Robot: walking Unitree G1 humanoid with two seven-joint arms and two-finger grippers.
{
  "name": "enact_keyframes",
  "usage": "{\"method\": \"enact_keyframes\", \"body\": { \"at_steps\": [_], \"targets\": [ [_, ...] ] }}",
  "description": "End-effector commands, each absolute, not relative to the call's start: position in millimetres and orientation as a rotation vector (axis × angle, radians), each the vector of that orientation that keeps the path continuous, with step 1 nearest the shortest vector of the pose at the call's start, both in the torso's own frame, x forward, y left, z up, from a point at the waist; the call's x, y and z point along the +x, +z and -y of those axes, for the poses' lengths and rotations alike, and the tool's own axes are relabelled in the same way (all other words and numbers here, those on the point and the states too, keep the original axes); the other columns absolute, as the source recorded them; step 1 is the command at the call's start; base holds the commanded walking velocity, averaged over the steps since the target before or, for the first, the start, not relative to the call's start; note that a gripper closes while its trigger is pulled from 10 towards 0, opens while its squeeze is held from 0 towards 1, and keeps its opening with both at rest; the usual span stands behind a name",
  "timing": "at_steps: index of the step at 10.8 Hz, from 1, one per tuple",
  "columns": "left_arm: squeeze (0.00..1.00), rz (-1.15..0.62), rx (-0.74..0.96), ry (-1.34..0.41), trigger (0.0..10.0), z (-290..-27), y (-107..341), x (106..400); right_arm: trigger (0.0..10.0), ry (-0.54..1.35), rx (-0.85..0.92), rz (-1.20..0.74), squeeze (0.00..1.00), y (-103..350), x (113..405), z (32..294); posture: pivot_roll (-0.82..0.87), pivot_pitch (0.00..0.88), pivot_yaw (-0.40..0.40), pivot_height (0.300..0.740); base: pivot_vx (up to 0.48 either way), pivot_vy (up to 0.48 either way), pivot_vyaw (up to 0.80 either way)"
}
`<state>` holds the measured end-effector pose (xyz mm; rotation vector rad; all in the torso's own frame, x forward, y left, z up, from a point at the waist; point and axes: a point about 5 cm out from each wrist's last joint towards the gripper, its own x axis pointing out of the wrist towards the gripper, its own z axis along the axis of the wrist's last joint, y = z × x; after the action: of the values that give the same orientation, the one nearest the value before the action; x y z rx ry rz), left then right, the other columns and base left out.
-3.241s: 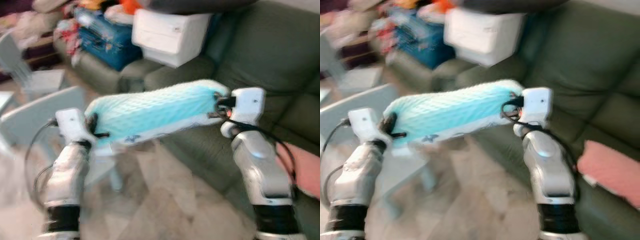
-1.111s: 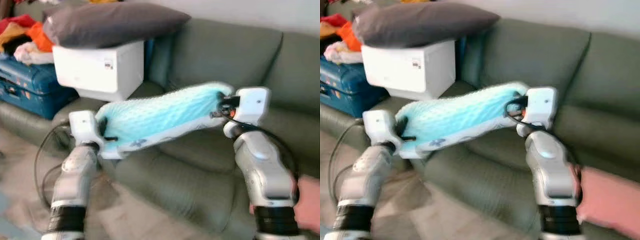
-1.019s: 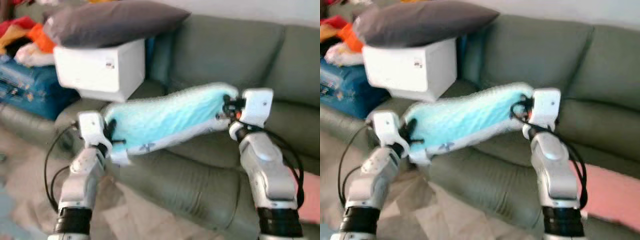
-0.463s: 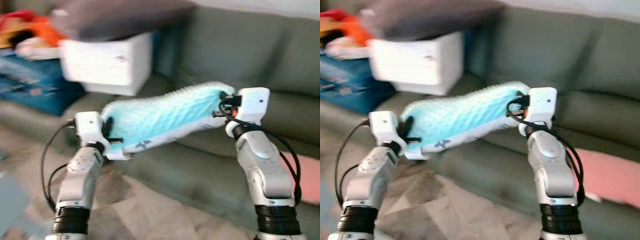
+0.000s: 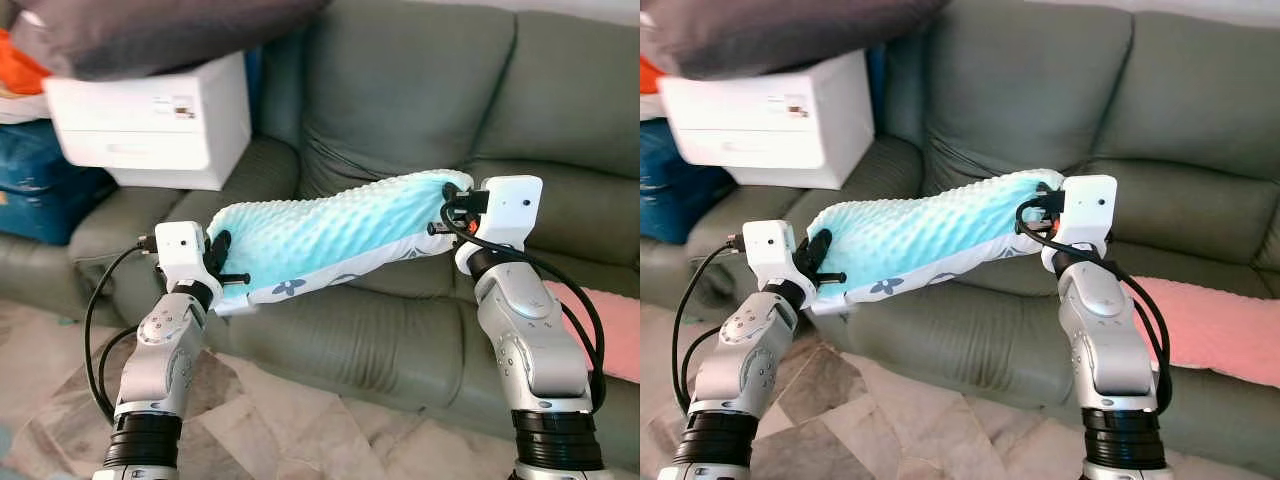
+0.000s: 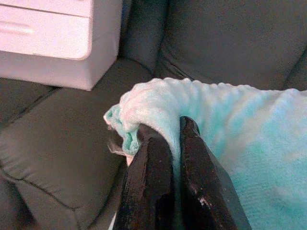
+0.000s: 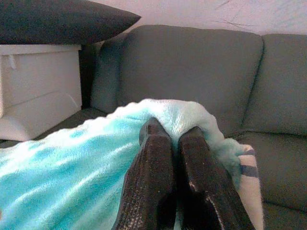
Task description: Move the pillow to the sofa
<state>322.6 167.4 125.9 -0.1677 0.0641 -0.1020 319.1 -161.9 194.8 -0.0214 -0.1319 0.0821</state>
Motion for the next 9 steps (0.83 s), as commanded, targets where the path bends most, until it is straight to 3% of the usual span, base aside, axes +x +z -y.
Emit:
{"method": "enact_keyframes", "body": {
  "at_steps": [1, 6, 9],
  "targets": [
    [0.00, -0.056, -0.171, -0.122, 10.0, -165.7, 128.9, 322.8, 10.0, 0.080, -0.026, 0.147, 0.00, 199.6, 318.7, 162.7, -0.17, 0.000, -0.005, 0.740, 0.000, 0.000, -0.80],
    [0.00, -0.051, -0.200, -0.161, 10.0, -161.6, 129.3, 321.4, 10.0, 0.082, -0.025, 0.147, 0.00, 199.7, 318.6, 162.4, -0.17, 0.000, -0.008, 0.740, 0.000, 0.000, -0.77],
    [0.00, -0.050, -0.207, -0.180, 10.0, -158.7, 129.2, 319.7, 10.0, 0.084, -0.026, 0.150, 0.00, 200.3, 318.7, 161.8, -0.17, 0.000, -0.008, 0.740, 0.363, 0.000, 0.00]
  ]
}}
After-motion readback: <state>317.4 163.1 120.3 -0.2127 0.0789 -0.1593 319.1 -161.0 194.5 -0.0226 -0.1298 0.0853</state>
